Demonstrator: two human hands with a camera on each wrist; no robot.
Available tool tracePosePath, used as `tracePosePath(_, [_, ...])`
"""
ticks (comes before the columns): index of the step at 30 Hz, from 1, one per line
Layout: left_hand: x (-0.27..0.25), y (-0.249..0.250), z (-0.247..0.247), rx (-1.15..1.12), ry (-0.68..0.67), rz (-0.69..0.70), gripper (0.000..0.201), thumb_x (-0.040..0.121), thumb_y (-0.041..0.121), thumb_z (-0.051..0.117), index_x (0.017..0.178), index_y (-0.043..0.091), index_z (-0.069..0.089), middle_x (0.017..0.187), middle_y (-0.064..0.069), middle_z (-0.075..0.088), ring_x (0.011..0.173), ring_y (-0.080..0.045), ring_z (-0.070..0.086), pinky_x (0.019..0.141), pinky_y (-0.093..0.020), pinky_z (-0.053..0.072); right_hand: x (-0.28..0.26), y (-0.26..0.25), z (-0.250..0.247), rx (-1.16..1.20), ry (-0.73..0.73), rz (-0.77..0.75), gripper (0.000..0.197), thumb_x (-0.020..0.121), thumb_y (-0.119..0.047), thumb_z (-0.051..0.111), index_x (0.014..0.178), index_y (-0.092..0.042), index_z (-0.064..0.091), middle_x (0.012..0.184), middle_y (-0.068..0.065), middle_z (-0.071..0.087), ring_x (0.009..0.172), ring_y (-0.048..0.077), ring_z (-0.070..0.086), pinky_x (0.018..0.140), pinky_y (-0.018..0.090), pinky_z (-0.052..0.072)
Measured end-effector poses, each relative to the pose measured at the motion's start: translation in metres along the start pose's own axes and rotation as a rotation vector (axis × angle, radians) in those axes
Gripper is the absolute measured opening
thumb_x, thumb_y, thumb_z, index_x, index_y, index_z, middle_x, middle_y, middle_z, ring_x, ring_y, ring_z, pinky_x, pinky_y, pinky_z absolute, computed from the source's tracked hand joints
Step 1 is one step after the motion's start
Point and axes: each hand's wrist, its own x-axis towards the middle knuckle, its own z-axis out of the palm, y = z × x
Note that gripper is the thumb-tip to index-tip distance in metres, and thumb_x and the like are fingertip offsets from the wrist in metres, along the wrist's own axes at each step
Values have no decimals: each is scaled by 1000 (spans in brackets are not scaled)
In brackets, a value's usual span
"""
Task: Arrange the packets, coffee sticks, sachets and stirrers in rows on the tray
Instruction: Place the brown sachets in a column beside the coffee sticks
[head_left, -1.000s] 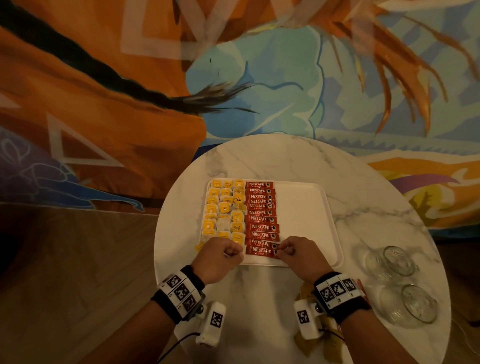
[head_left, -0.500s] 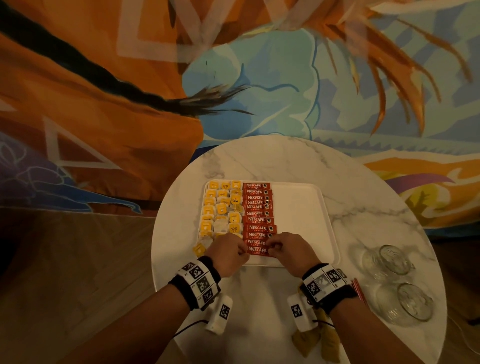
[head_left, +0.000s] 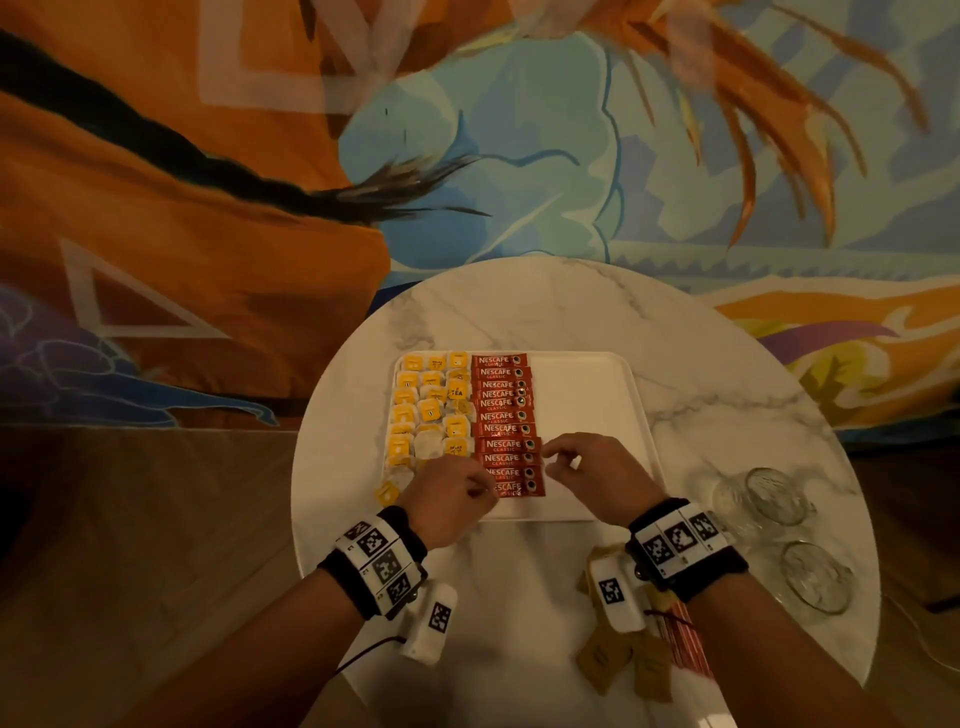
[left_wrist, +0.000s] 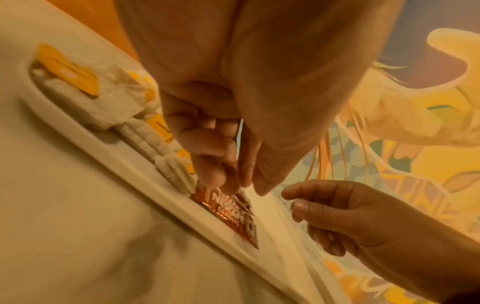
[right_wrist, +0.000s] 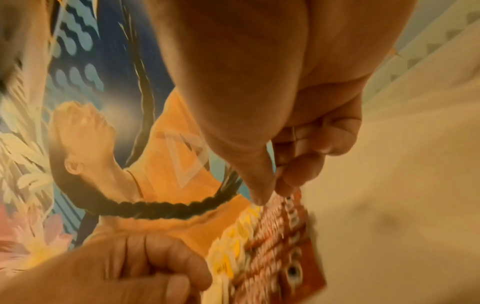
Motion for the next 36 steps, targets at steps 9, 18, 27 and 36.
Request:
tracePosePath(9, [-9,37,25,17,-168,30,33,87,36,74,116,21,67,90,11,69,77,-1,63,77,-25,56,-48,26,-47,-159,-86,43,24,91,-39,67,114,-31,71,94,-16,68,81,-2,58,81,23,47])
tracePosePath(18, [-19,72,75,135,-350,55,61,79,43,81,132,24,58,120,4,64,93,-5,55,85,-27,50,-88,56,-47,-371,-313,134,34,88,-38,63,121,-28,66,115,-5,66,105,15,61,81,25,45])
tracePosePath(27, [-18,89,122,477,-287,87,78,65,68,76,126,26,51,120,-1,53,104,-24,52,89,-42,50,-100,58,-25,-425,-335,110,25,82,-29,66,105,-22,62,108,0,59,95,20,65,69,26,42])
tracePosePath(36, [-21,81,126,296,-253,25,28,84,36,68,75,39,42,83,8,51,79,-19,56,69,-30,44,-107,59,-27,-372,-289,-1,17,87,-27,62,100,-17,61,104,1,58,88,20,62,68,27,41])
